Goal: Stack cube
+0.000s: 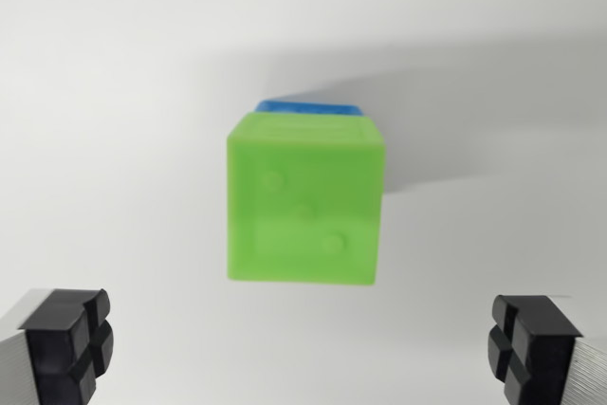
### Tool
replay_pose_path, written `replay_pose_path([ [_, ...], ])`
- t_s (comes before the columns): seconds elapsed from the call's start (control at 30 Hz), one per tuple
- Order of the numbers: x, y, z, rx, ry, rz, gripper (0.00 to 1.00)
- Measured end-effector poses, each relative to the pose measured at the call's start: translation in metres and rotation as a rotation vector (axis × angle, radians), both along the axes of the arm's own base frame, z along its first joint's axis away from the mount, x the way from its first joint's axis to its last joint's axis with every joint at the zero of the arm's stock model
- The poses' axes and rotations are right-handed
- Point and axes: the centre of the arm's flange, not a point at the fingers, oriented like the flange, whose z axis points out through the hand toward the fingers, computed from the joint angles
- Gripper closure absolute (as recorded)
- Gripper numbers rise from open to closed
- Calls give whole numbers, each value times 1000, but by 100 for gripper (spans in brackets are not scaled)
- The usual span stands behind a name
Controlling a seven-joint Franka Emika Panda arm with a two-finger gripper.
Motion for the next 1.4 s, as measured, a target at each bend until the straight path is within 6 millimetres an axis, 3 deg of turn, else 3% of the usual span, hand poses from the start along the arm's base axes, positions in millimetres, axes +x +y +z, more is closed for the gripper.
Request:
replay_pose_path([
  [0.87, 1, 0, 110, -1, -1, -1, 0],
  [1.4, 1, 0, 165, -1, -1, 0, 0],
])
